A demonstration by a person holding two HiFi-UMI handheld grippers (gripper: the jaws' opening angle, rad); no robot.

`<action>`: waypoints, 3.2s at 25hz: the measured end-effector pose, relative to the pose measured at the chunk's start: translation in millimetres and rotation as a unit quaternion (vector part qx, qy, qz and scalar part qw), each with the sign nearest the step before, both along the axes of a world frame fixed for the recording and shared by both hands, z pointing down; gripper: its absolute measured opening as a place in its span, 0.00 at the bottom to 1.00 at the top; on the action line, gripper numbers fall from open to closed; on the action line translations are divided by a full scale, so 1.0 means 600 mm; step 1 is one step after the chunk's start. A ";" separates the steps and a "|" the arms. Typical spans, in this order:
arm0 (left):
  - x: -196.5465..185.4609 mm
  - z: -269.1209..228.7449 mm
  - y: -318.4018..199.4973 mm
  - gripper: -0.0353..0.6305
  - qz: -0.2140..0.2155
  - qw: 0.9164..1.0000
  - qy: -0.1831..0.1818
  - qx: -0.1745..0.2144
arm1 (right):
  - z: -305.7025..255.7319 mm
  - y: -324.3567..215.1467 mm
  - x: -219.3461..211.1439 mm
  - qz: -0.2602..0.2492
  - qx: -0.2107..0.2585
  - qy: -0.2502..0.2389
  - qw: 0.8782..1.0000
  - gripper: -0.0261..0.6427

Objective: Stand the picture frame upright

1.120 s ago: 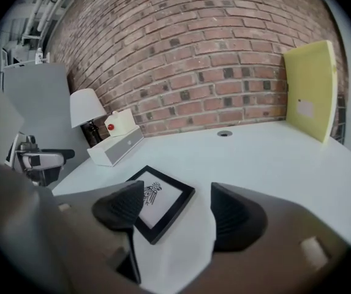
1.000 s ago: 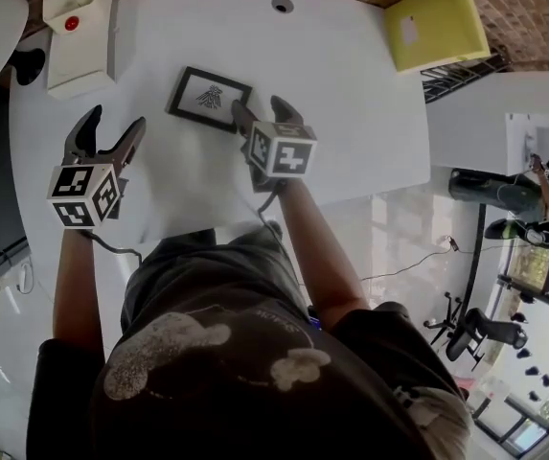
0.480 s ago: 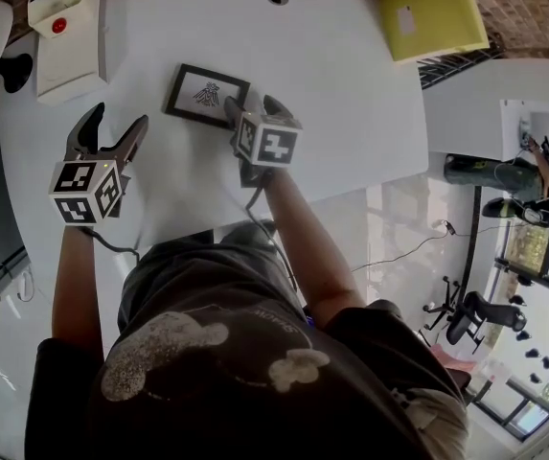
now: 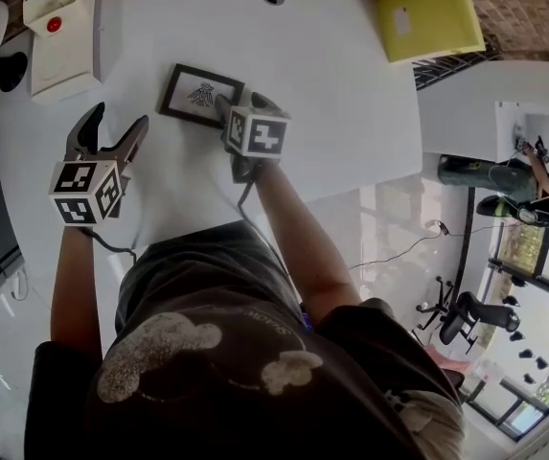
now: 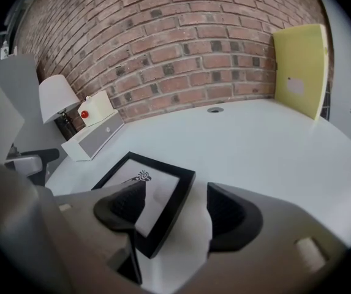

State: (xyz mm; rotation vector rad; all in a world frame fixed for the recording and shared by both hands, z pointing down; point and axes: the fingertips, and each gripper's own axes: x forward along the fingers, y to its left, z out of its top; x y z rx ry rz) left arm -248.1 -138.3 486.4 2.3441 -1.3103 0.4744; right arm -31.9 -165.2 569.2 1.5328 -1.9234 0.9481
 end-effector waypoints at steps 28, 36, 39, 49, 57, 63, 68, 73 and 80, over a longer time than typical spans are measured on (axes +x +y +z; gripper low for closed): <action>0.039 0.036 -0.006 0.61 -0.040 0.996 -0.001 -0.075 | -0.022 -0.028 0.007 -0.017 0.004 0.012 1.000 0.15; 0.080 0.048 -0.019 0.61 -0.045 0.993 0.027 -0.108 | -0.076 -0.043 0.000 -0.046 0.071 -0.006 0.996 0.15; 0.095 0.045 -0.027 0.61 -0.057 0.989 0.057 -0.125 | -0.106 -0.050 -0.011 -0.061 0.105 -0.018 0.992 0.15; 0.108 0.000 -0.036 0.26 -0.061 0.992 0.050 -0.096 | -0.169 -0.049 -0.030 -0.106 0.168 -0.032 0.980 0.15; 0.125 -0.040 -0.082 0.23 -0.038 0.998 0.016 -0.048 | -0.215 -0.082 -0.010 -0.124 0.209 -0.031 0.970 0.16; 0.121 -0.068 -0.143 0.23 -0.040 0.999 -0.014 -0.017 | -0.246 -0.137 -0.015 -0.151 0.241 -0.036 0.958 0.16; 0.109 -0.085 -0.204 0.23 -0.042 0.998 -0.050 0.019 | -0.266 -0.186 -0.029 -0.191 0.270 -0.033 0.943 0.16; 0.097 -0.091 -0.268 0.21 -0.060 0.993 -0.095 0.043 | -0.267 -0.234 -0.037 -0.232 0.284 -0.004 0.930 0.15; 0.105 -0.089 -0.333 0.19 -0.066 0.993 -0.089 0.046 | -0.251 -0.303 -0.023 -0.220 0.287 -0.009 0.932 0.13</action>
